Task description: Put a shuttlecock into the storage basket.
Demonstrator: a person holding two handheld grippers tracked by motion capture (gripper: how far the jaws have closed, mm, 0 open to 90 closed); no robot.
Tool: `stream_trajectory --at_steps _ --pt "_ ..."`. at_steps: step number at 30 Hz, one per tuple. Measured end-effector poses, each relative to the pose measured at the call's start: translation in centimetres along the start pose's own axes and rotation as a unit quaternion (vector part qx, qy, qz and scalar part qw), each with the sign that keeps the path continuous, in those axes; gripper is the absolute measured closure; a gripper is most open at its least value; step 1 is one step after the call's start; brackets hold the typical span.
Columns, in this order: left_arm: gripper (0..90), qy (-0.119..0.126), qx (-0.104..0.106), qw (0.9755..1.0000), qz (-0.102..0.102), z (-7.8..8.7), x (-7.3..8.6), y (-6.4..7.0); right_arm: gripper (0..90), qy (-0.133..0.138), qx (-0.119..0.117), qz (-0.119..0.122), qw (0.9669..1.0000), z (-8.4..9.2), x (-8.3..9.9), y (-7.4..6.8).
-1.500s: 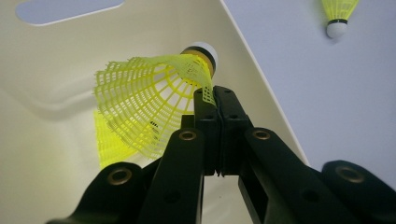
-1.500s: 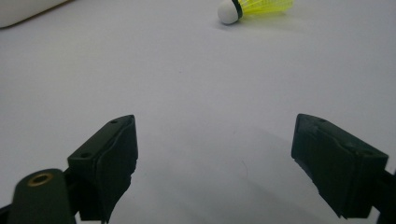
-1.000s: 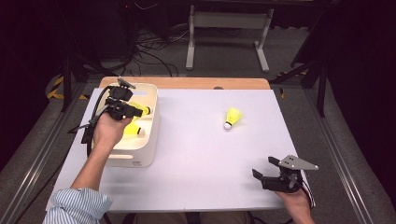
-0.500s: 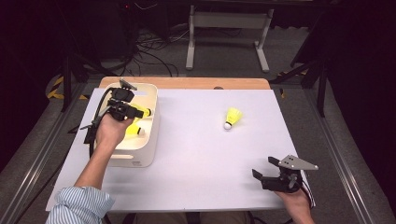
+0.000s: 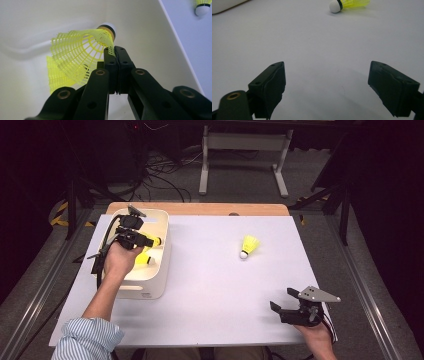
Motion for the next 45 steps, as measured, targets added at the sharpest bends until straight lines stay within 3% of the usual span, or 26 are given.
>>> stream_trajectory --at_steps 24,30,38,45 --pt "87.5 -0.017 0.011 0.9994 0.029 -1.2 0.6 -1.1 15.2 -0.003 -0.002 0.000 1.0000 -0.1 0.1 0.0" --pt "76.8 -0.015 0.006 0.9994 0.030 -0.9 0.8 -1.2 15.2 -0.003 -0.002 0.000 1.0000 -0.1 0.1 -0.1" --pt "50.7 -0.007 -0.009 0.9995 0.030 -0.2 0.8 -1.2 15.2 -0.004 -0.003 0.001 1.0000 -0.1 0.1 -0.1" --pt "39.3 0.009 -0.023 0.9996 0.014 0.6 0.5 -0.7 15.2 -0.005 -0.002 0.001 1.0000 -0.1 0.1 -0.1"
Point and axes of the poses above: each handheld gripper's, and its own axes: z roughly backward along the jaws, x roughly out of its underside, y roughly to its right, the point moved 8 cm from there along -z, roughly forward along the jaws, and after that the axes turned 5 degrees about -z, right-handed, at the moved point
